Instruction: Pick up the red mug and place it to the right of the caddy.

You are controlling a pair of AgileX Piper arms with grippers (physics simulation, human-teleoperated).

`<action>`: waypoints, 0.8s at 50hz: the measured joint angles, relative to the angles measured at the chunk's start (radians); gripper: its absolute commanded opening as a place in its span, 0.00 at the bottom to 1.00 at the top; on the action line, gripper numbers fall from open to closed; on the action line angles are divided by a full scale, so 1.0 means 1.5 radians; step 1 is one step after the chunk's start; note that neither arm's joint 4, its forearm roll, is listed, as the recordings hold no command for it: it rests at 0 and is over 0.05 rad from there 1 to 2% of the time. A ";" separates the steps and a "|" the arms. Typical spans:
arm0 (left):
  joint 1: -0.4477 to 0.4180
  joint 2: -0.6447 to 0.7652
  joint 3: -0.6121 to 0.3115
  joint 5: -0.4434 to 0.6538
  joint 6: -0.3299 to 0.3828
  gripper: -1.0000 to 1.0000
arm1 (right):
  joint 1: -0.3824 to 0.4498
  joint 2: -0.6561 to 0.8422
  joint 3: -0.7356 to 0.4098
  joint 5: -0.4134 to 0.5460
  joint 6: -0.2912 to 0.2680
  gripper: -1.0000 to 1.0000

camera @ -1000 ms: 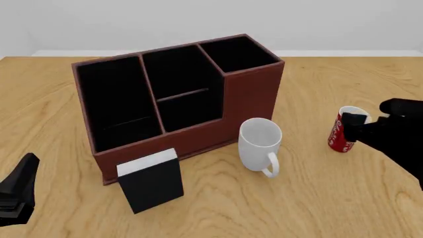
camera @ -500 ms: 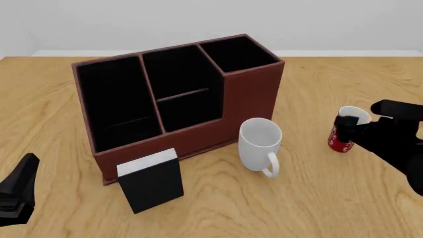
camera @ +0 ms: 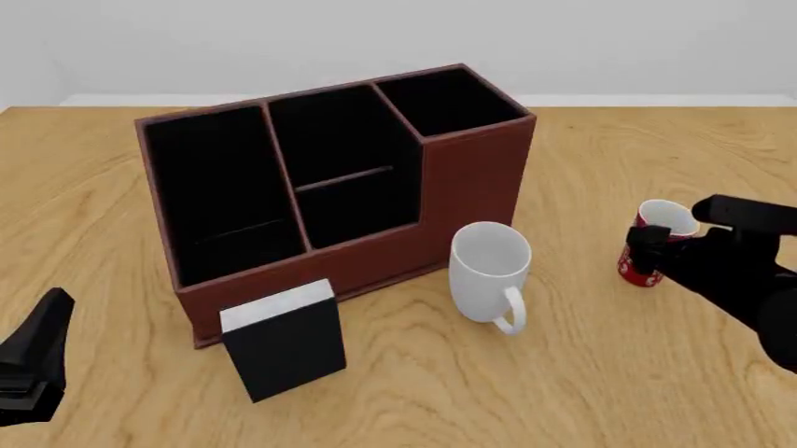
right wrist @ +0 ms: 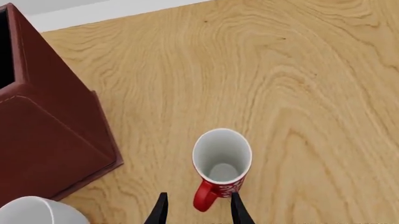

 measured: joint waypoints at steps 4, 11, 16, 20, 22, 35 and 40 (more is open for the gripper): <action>0.000 0.000 0.000 0.000 0.000 1.00 | -0.002 0.005 0.001 -0.002 0.001 1.00; 0.000 0.000 0.000 0.000 0.000 1.00 | -0.004 0.013 0.002 -0.005 0.002 1.00; 0.000 0.000 0.000 0.000 0.000 1.00 | -0.004 0.020 0.003 -0.010 0.004 1.00; 0.000 0.000 0.000 0.000 0.000 1.00 | -0.005 0.026 0.004 -0.012 0.007 1.00; 0.000 0.000 0.000 0.000 0.000 1.00 | -0.005 0.029 0.004 -0.013 0.008 1.00; 0.000 0.000 0.000 0.000 0.000 1.00 | -0.007 0.047 0.002 -0.021 0.013 1.00; 0.000 0.000 0.000 0.000 0.000 1.00 | -0.006 0.058 0.000 -0.027 0.017 1.00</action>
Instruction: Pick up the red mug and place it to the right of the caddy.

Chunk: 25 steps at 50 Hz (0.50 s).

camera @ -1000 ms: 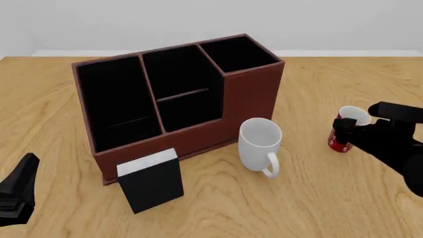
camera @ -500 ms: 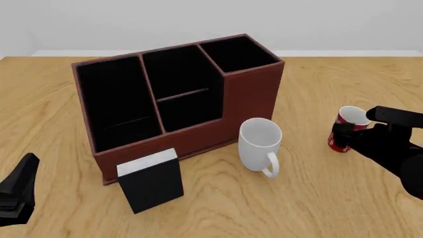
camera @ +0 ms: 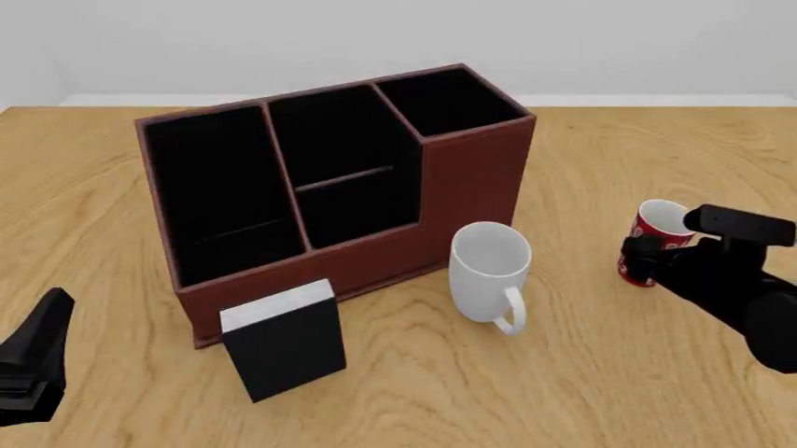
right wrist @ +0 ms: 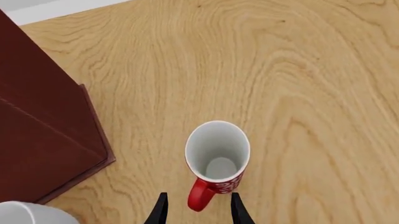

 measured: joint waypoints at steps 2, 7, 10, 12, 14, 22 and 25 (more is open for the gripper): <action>0.000 0.000 0.000 0.000 0.000 1.00 | 0.000 0.004 -0.001 -0.002 0.002 1.00; 0.000 0.000 0.000 0.000 0.000 1.00 | 0.001 0.013 -0.003 -0.005 0.006 1.00; 0.000 0.000 0.000 0.000 0.000 1.00 | 0.002 0.020 -0.005 -0.007 0.009 1.00; 0.000 0.000 0.000 0.000 0.000 1.00 | 0.003 0.024 -0.006 -0.008 0.012 1.00; 0.000 0.000 0.000 0.000 0.000 1.00 | 0.004 0.027 -0.007 -0.009 0.014 1.00; 0.000 0.000 0.000 0.000 0.000 1.00 | 0.006 0.039 -0.011 -0.011 0.021 1.00; 0.000 0.000 0.000 0.000 0.000 1.00 | 0.006 0.042 -0.012 -0.012 0.022 1.00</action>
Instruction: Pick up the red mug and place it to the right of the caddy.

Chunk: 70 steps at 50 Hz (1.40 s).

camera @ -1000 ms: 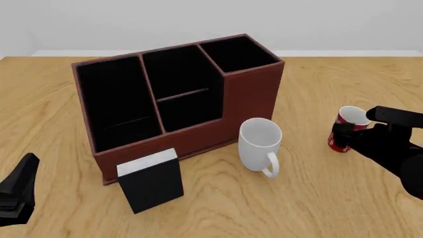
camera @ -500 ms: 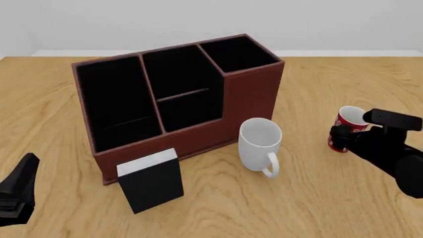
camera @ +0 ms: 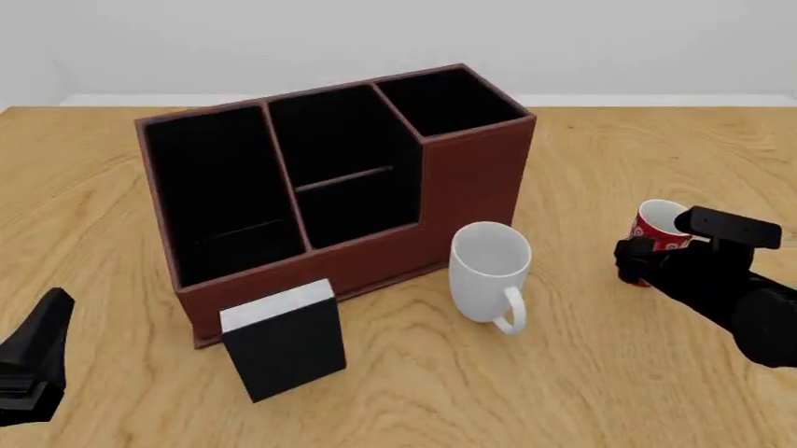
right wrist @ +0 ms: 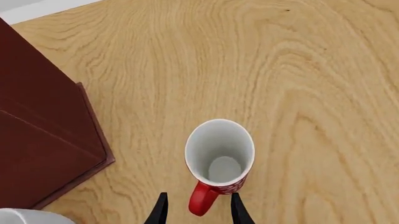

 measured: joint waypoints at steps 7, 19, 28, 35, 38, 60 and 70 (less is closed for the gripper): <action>0.000 0.000 0.000 0.000 0.000 1.00 | 0.003 0.004 -0.003 -0.001 0.003 0.00; 0.000 0.000 0.000 0.000 0.000 1.00 | 0.008 0.000 0.000 0.001 -0.001 0.00; 0.000 0.000 0.000 0.000 0.000 1.00 | 0.006 -0.010 0.006 0.006 -0.007 0.00; 0.000 0.000 0.000 0.000 0.000 1.00 | 0.002 -0.032 0.012 0.015 -0.016 0.00; 0.000 0.000 0.000 0.000 0.000 1.00 | 0.001 -0.045 0.012 0.022 -0.023 0.00; 0.000 0.000 0.000 0.000 0.000 1.00 | 0.017 -0.126 -0.037 0.106 -0.077 0.00; 0.000 0.000 0.000 0.000 0.000 1.00 | 0.030 -0.111 -0.099 0.139 -0.101 0.00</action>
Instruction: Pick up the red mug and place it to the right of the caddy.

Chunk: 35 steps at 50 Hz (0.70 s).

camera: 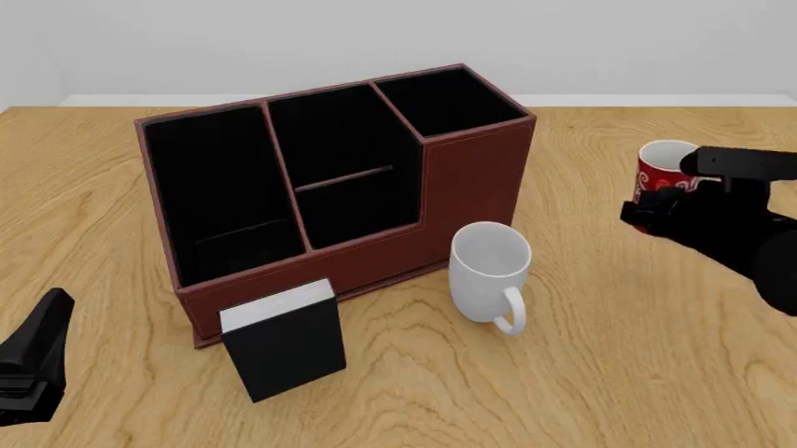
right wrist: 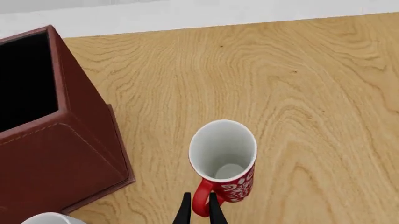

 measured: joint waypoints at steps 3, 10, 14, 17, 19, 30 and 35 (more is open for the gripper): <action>0.000 0.000 0.000 0.000 0.000 1.00 | 0.006 0.015 -0.023 0.006 -0.006 0.00; 0.000 0.000 0.000 0.000 0.000 1.00 | 0.022 0.061 -0.081 0.018 -0.016 0.00; 0.000 0.000 0.000 0.000 0.000 1.00 | 0.034 0.089 -0.116 0.025 -0.019 0.00; 0.000 0.000 0.000 0.000 0.000 1.00 | 0.043 0.111 -0.140 0.029 -0.019 0.00; 0.000 0.000 0.000 0.000 0.000 1.00 | 0.048 0.126 -0.156 0.032 -0.019 0.00; 0.000 0.000 0.000 0.000 0.000 1.00 | 0.073 0.199 -0.229 0.043 -0.017 0.00; 0.000 0.000 0.000 0.000 0.000 1.00 | 0.080 0.229 -0.252 0.045 -0.014 0.00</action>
